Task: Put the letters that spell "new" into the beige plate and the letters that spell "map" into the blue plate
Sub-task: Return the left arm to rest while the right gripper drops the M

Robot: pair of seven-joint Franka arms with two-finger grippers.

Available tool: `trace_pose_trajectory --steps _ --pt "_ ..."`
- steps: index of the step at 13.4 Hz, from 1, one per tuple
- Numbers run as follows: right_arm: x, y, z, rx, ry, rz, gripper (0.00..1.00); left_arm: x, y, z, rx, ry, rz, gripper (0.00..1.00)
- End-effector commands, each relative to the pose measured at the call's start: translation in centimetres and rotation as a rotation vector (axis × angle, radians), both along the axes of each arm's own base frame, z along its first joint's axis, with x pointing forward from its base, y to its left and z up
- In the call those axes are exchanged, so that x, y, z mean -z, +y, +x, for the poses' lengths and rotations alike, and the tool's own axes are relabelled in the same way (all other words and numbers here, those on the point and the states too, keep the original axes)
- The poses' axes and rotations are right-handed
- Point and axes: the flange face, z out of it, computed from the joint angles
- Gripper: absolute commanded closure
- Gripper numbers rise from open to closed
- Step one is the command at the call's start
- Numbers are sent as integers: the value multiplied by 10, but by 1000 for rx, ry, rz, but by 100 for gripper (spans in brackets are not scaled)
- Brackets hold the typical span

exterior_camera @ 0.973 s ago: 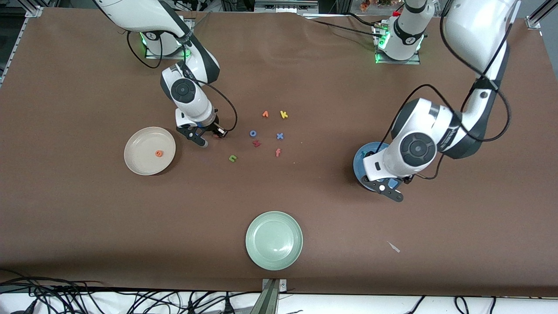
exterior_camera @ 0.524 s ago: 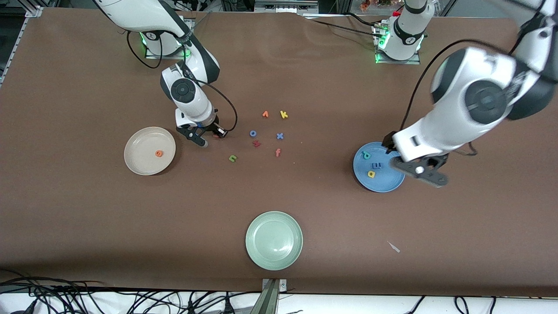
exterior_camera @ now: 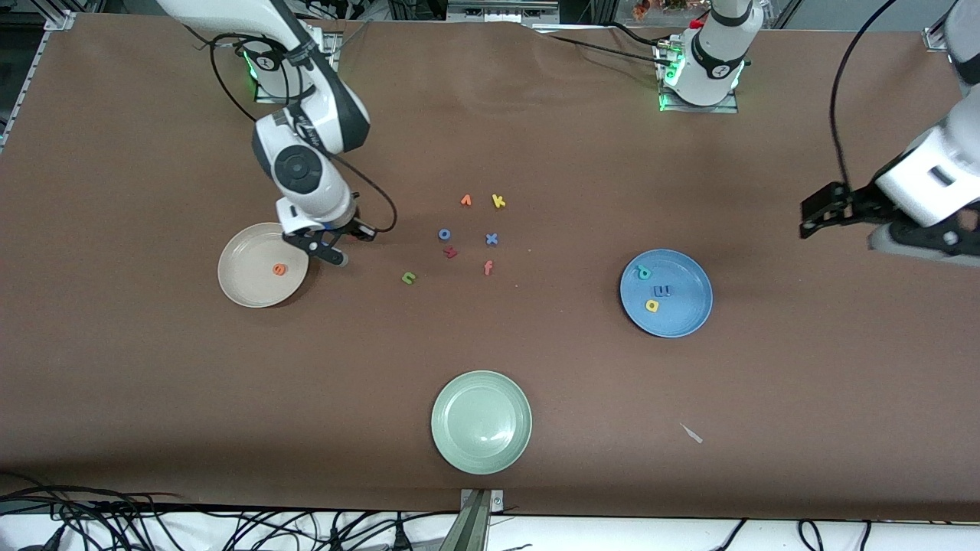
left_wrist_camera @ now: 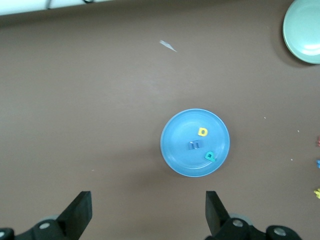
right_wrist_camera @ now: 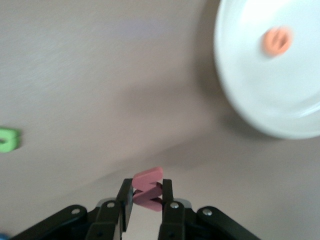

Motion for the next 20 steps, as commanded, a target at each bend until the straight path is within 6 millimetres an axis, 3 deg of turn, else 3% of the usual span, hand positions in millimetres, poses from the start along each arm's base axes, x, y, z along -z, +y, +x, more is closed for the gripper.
trace_pose_trajectory --steps 1,3,5,7,8,9,12,14,16,19,20 --pt "-3 -45 14 -117 35 -2 100 -9 7 -46 -2 2 -23 0" --pt "-2 -79 25 -186 43 0 100 -17 -10 -68 20 -8 -21 0" --pt "-4 -103 37 -243 42 0 100 -16 -15 -68 30 -11 -22 0" --pt "1 -118 41 -278 51 1 85 -11 -17 -57 41 -15 -23 0" --pt "0 -121 43 -271 48 2 58 -11 -18 -47 42 -18 -23 0" --pt "-1 -124 44 -265 48 3 1 -7 -21 -42 40 -13 -24 0" --pt "-18 -113 46 -258 37 12 0 -6 -25 -42 50 -10 -19 0" --pt "-29 -98 58 -228 18 26 0 -7 -24 -43 48 -5 -19 0" --pt "-37 -62 64 -147 -9 73 0 -5 -27 -42 50 1 -18 0" --pt "-27 -7 67 -55 -25 92 0 22 -28 -27 53 40 -12 0" --pt "-25 15 67 -30 -33 99 0 19 -30 -25 59 34 -14 0"
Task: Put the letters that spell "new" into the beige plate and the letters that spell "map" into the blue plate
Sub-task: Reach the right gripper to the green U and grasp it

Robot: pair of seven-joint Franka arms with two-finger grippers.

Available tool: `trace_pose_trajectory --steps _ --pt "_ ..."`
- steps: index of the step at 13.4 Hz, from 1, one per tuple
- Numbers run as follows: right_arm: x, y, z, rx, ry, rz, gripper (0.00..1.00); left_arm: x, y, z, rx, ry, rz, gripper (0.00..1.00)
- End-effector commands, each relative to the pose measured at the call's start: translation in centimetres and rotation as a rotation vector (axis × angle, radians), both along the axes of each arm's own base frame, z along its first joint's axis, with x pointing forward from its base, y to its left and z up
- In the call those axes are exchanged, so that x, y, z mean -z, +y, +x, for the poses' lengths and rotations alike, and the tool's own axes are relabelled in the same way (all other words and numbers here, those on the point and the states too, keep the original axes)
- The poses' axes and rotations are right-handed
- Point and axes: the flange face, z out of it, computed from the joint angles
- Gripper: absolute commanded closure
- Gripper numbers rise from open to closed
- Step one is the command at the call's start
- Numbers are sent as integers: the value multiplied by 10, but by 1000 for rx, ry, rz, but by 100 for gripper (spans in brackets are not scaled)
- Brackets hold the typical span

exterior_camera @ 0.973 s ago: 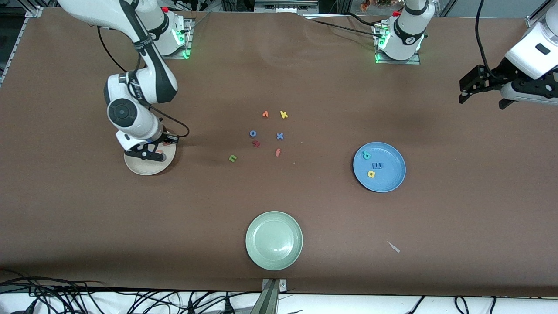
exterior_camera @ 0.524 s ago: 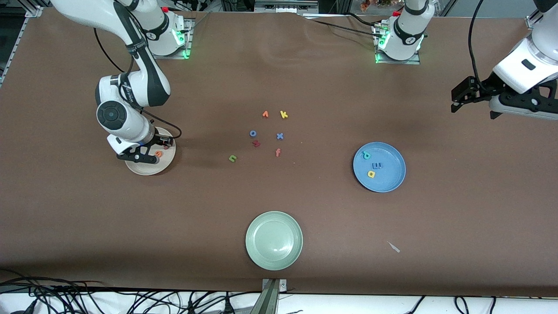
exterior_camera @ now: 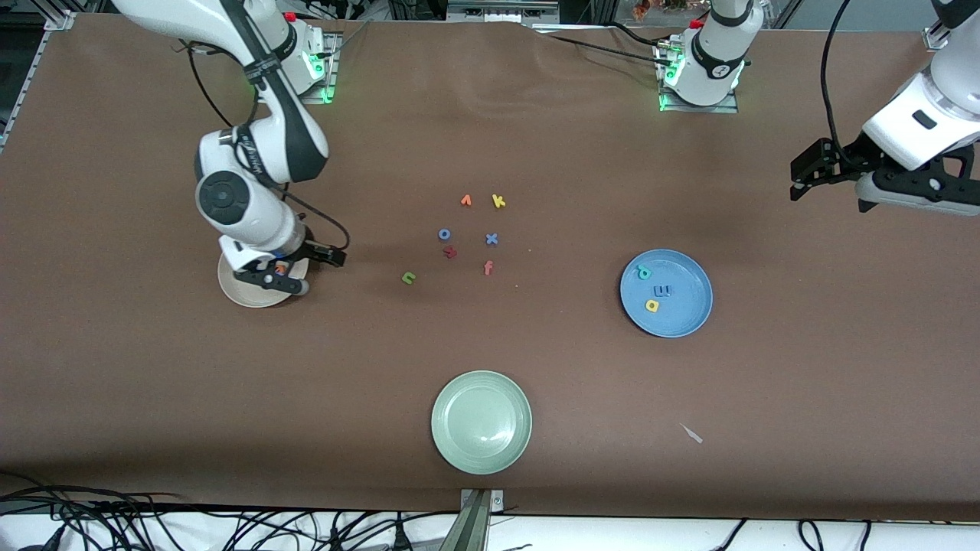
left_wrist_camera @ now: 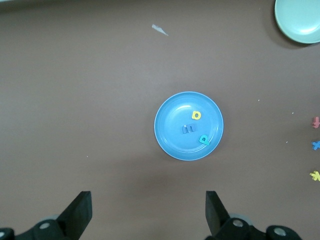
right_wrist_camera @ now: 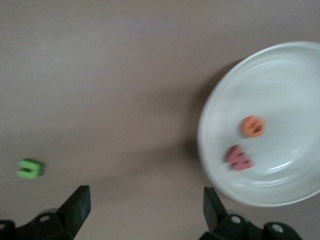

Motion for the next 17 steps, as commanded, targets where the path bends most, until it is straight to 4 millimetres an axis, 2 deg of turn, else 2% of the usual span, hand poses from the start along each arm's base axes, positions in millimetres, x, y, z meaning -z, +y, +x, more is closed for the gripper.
trace_pose_trajectory --steps 1,3,6,8,12,13,14,17 --pt "18 49 10 80 0 19 0 5 -7 12 25 13 -21 0" --pt "28 75 12 140 -26 27 0 6 -8 13 29 15 -22 0" --pt "54 121 14 203 -53 45 0 9 -6 15 24 17 -10 0" --pt "69 138 9 222 -67 52 0 9 -3 16 21 18 -10 0" --pt "88 139 7 226 -68 56 0 8 -1 17 17 12 -9 0" --pt "90 139 6 224 -68 57 1 2 -1 19 15 -2 -10 0" --pt "91 139 6 224 -66 56 1 5 -1 22 9 1 -11 0" --pt "102 137 3 223 -67 55 10 0 2 27 1 -9 -14 0"
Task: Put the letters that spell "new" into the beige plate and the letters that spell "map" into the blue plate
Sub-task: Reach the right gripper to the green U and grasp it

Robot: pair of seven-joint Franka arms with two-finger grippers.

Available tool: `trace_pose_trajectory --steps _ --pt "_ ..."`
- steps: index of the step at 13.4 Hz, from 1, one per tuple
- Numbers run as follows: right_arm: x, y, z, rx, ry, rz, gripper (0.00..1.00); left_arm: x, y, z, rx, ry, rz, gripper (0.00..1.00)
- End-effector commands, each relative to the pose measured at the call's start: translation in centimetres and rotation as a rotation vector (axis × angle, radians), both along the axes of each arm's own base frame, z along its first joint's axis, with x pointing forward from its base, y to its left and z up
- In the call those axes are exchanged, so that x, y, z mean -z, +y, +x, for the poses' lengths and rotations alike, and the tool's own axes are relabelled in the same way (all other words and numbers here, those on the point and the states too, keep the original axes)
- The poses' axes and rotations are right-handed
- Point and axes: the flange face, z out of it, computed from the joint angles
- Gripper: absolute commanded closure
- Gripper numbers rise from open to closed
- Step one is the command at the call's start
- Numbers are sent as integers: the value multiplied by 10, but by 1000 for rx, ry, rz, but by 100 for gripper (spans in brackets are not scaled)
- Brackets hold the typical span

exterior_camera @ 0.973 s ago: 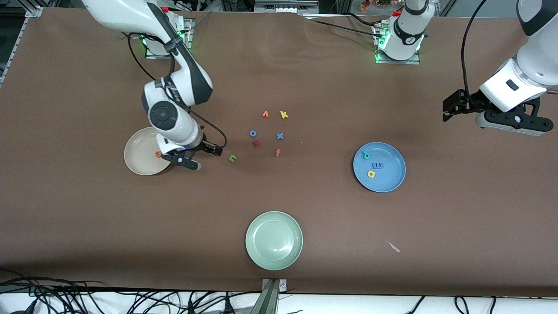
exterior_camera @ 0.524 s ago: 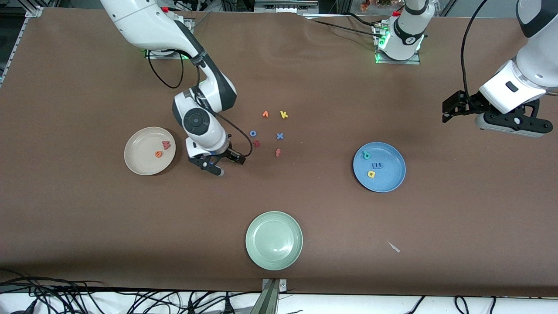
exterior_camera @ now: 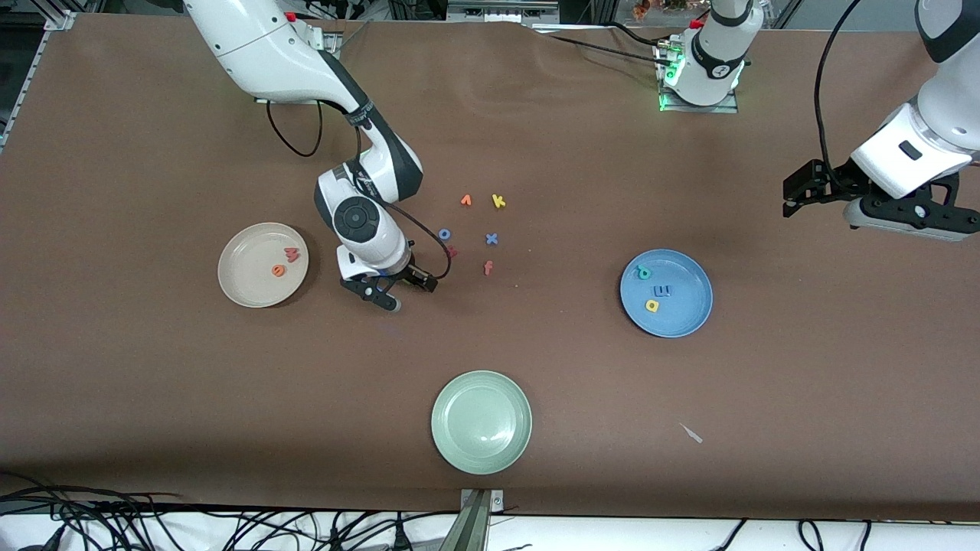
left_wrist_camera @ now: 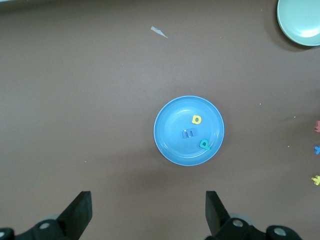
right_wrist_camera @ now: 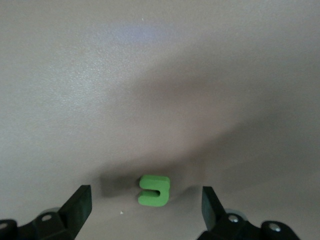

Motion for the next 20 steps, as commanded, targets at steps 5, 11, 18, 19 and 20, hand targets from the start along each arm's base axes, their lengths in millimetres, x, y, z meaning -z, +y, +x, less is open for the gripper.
trace_pose_trajectory --steps 5,11,18,19,20 --pt "8 0 4 1 -8 12 33 -7 -23 5 45 -7 -13 0" --pt "11 0 1 -6 -3 9 55 -5 -23 5 47 0 -11 0" --pt "10 1 1 -10 -1 8 86 2 -12 8 31 12 -10 0" --pt "1 1 5 -13 -12 14 87 2 -12 8 30 12 -10 0" --pt "-6 0 8 -17 -1 3 89 2 -12 9 30 12 -10 0"
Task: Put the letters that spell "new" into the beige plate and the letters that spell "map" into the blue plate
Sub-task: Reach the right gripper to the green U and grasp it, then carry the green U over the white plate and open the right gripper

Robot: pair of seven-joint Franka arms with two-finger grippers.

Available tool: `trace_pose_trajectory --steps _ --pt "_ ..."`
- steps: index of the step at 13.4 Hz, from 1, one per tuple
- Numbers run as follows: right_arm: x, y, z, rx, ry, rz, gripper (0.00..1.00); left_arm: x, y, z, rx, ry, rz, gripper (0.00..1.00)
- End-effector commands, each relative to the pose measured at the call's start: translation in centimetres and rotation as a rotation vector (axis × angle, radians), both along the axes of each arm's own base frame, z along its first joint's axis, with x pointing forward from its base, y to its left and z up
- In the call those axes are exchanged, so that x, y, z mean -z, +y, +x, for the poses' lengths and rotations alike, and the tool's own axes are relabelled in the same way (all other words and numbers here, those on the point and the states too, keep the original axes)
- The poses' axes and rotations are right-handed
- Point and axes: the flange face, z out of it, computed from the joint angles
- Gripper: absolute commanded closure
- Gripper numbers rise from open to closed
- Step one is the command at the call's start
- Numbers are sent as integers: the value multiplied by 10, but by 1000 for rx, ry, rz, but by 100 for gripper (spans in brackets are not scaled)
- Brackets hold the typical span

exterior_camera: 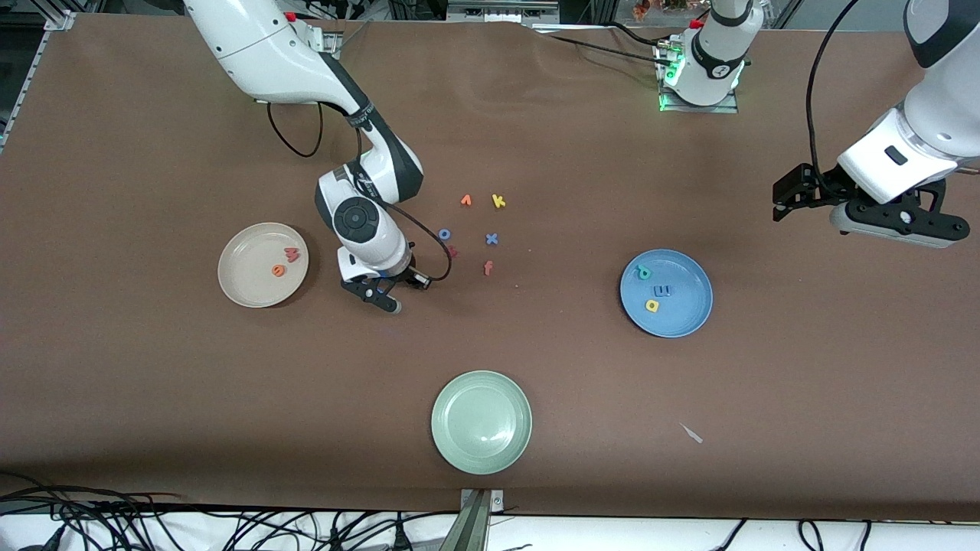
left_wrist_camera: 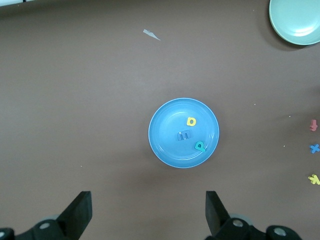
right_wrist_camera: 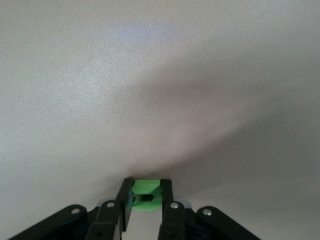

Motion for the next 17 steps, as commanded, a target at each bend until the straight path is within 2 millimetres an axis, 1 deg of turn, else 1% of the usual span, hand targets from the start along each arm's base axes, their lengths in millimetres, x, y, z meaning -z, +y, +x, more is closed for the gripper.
trace_pose_trajectory --steps 1,2,4,7,9,12,13,14,15,16,17 --pt "-12 -4 10 -33 29 -19 91 -2 1 3 6 5 -8 0" --pt "-26 -7 15 -71 45 -29 91 -1 1 3 6 6 -8 0" --pt "-51 -39 28 -148 85 -63 94 -2 1 3 6 5 -8 0" --pt "-70 -92 37 -287 154 -108 94 -3 2 3 8 3 -8 0" --pt "-75 -133 42 -341 233 -136 94 -4 3 3 6 2 -8 0" --pt "-77 -197 50 -398 310 -156 94 -5 3 3 6 0 -8 0" --pt "-69 -220 50 -406 333 -161 93 -5 3 3 7 -1 -7 0" --pt "-60 -238 53 -407 340 -160 93 -5 3 3 6 -1 -9 0" --pt "-54 -260 56 -391 348 -152 89 -5 3 3 6 -1 -9 0" --pt "-50 -271 58 -385 347 -146 58 -6 2 3 8 -3 -7 0" --pt "-51 -272 59 -381 344 -143 10 -6 2 3 8 -5 -6 0"
